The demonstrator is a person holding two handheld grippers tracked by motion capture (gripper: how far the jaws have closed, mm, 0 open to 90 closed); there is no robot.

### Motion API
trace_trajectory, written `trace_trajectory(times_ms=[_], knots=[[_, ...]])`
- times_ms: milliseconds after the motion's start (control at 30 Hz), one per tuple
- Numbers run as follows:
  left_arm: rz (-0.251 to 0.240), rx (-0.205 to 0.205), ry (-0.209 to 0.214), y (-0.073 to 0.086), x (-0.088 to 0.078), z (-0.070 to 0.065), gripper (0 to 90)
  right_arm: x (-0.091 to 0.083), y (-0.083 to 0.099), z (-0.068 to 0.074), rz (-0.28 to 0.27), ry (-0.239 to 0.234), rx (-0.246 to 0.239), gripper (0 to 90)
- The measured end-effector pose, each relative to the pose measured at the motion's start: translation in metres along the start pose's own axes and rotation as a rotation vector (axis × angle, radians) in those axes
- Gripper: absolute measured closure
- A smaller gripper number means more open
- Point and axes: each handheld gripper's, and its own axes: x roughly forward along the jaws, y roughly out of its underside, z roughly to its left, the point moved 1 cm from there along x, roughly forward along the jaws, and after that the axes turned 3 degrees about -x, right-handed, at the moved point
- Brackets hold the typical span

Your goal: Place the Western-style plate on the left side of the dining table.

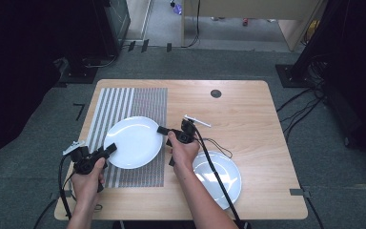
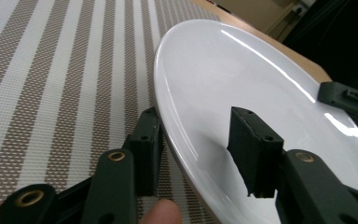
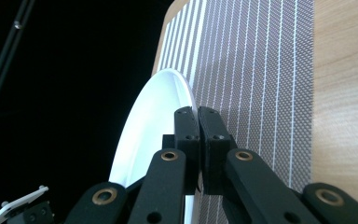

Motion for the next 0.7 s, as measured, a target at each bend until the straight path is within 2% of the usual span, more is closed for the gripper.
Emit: trace_trajectory(times_ms=[100,467,500,567,700], knots=[[-0.004,0.008,-0.029,0.001,0.005,0.004,49.6,0.012,-0.001,-0.003,-0.014,0.031,-0.001,88.9],[-0.01,0.009,-0.063,0.001,0.006,0.013,44.1,0.037,0.002,-0.012,-0.049,0.048,0.059,88.9],[-0.013,0.01,-0.063,0.002,0.006,0.013,44.1,0.039,0.001,-0.014,-0.078,0.076,0.057,88.9],[-0.014,0.006,-0.059,0.002,0.006,0.013,44.2,0.041,0.0,-0.017,-0.1,0.107,0.054,88.9],[-0.007,0.011,-0.058,0.004,0.007,0.011,44.4,0.044,-0.001,-0.021,-0.122,0.132,0.061,88.9]])
